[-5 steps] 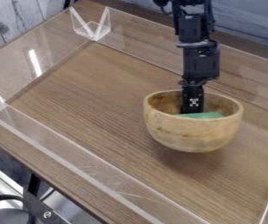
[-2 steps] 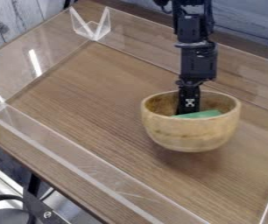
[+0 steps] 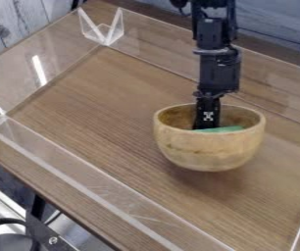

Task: Remove the green block from inside the brown bowl and put it on the table

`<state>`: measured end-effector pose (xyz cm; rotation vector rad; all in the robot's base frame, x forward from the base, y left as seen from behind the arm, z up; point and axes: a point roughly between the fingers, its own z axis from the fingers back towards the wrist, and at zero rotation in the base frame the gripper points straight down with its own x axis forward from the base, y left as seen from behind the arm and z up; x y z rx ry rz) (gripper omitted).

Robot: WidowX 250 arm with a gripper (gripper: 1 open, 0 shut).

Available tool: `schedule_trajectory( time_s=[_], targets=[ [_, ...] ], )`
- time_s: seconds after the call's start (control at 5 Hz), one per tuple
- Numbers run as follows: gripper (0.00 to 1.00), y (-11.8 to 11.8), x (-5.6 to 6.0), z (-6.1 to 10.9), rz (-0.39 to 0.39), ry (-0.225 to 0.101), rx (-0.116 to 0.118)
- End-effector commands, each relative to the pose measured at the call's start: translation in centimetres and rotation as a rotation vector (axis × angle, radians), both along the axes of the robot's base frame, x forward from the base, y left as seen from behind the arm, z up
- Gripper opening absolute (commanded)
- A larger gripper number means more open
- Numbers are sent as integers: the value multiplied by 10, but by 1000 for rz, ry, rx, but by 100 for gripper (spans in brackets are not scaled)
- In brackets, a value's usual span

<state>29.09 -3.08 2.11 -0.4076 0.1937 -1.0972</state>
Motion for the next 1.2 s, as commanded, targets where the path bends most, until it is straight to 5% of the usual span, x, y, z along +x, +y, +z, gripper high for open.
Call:
schedule_trajectory(
  time_s=[0.0,0.4,0.8,1.0],
  targets=[
    [0,-2,7,1,12,-10,-1],
    [0,-2,7,9,-74,-12,39],
    [0,-3,10,1,-70,-3,27],
    [0,-4,11,-1,-76,-7,41]
  ],
)
